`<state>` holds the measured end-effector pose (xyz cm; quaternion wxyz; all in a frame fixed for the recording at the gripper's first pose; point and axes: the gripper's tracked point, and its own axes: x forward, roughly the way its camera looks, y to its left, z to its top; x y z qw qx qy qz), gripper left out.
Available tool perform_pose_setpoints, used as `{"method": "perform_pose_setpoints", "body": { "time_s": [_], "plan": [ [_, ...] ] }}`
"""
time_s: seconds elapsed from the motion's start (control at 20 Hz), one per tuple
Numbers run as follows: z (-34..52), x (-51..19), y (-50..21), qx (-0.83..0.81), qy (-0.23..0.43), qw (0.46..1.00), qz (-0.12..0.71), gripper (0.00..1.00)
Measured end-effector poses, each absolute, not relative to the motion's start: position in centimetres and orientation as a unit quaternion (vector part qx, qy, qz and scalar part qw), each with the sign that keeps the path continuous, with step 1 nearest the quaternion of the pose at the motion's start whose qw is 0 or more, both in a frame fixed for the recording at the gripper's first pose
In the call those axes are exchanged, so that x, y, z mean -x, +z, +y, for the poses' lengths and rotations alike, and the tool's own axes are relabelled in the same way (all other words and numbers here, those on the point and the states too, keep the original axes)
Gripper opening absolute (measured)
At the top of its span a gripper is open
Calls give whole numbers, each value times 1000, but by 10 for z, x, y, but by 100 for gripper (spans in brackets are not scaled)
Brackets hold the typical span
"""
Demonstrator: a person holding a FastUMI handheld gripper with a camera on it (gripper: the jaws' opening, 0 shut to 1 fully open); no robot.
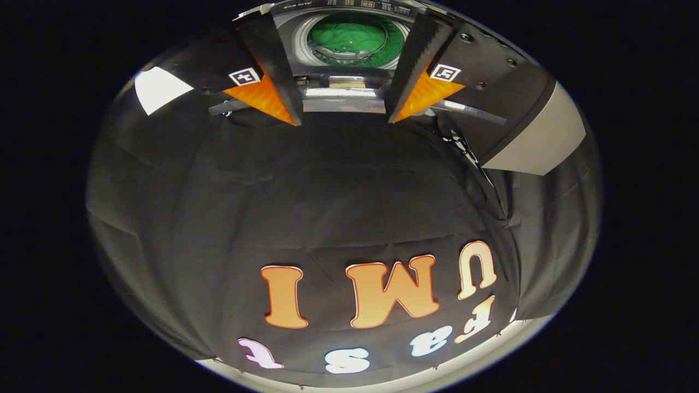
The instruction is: Put the clothes into the washing machine and then close the washing machine lid.
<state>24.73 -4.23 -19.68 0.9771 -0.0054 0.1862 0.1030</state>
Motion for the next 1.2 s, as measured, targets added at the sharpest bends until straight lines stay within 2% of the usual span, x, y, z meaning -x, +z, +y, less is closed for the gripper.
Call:
{"method": "perform_pose_setpoints", "body": {
  "time_s": [0.25,0.55,1.2],
  "plan": [
    [-47,-215,-217,4,96,976,194,97],
    [-51,-187,-277,-1,88,963,253,98],
    [-51,-183,-205,-2,99,975,199,97]
  ]
}}
